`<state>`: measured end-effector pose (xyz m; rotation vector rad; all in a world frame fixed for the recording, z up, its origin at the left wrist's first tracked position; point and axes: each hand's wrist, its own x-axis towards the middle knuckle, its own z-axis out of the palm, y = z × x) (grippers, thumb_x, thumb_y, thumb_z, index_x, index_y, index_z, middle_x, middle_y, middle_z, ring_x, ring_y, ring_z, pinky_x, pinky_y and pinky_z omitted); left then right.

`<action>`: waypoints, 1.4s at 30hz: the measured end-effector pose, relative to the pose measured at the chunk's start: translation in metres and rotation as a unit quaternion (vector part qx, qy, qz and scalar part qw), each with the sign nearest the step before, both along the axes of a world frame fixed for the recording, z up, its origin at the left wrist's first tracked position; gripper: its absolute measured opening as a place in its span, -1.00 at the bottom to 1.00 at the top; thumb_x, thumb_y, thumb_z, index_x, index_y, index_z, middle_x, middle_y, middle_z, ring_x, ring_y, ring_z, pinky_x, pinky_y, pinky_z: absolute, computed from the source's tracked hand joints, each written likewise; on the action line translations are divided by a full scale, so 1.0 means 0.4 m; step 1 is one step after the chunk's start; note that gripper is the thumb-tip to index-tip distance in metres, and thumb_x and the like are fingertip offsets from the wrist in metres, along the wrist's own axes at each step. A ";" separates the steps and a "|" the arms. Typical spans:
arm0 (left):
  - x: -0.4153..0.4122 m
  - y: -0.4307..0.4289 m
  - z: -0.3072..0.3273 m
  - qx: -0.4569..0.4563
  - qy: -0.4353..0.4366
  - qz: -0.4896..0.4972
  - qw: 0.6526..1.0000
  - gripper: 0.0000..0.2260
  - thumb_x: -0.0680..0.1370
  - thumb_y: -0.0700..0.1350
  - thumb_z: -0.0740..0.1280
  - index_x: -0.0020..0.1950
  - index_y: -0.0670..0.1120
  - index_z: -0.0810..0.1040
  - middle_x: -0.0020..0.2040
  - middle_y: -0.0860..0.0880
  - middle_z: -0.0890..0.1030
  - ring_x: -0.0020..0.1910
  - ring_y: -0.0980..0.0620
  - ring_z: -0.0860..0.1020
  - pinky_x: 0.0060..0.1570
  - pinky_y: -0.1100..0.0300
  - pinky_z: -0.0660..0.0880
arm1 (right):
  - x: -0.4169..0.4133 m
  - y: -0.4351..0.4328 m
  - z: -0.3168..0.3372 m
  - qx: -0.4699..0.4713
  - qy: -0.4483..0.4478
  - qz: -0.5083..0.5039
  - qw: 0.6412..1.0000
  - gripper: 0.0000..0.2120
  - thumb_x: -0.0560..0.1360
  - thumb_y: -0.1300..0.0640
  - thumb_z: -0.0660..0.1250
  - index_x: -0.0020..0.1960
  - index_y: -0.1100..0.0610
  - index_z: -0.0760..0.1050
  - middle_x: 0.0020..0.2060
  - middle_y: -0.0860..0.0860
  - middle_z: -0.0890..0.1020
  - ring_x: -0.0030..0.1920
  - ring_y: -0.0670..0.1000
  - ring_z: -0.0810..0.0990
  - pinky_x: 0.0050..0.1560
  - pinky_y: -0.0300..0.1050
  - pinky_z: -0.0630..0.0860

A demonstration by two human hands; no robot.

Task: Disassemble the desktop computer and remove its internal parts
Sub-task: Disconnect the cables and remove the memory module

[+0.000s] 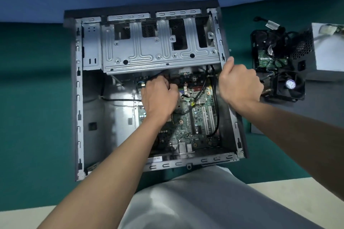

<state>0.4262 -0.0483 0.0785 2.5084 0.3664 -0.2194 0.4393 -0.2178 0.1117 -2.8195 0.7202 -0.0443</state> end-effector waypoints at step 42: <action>-0.157 -0.091 -0.019 0.192 0.234 -0.383 0.873 -0.84 0.60 -0.15 0.30 0.17 -0.12 0.48 -0.18 -0.03 0.41 -0.11 0.01 0.42 -0.05 0.16 0.41 | -0.214 -0.002 0.025 0.103 0.064 0.073 0.990 -0.68 0.62 -0.19 -0.15 -0.04 0.04 0.14 -0.41 -0.06 0.26 -0.28 0.14 0.37 -0.21 0.02 0.26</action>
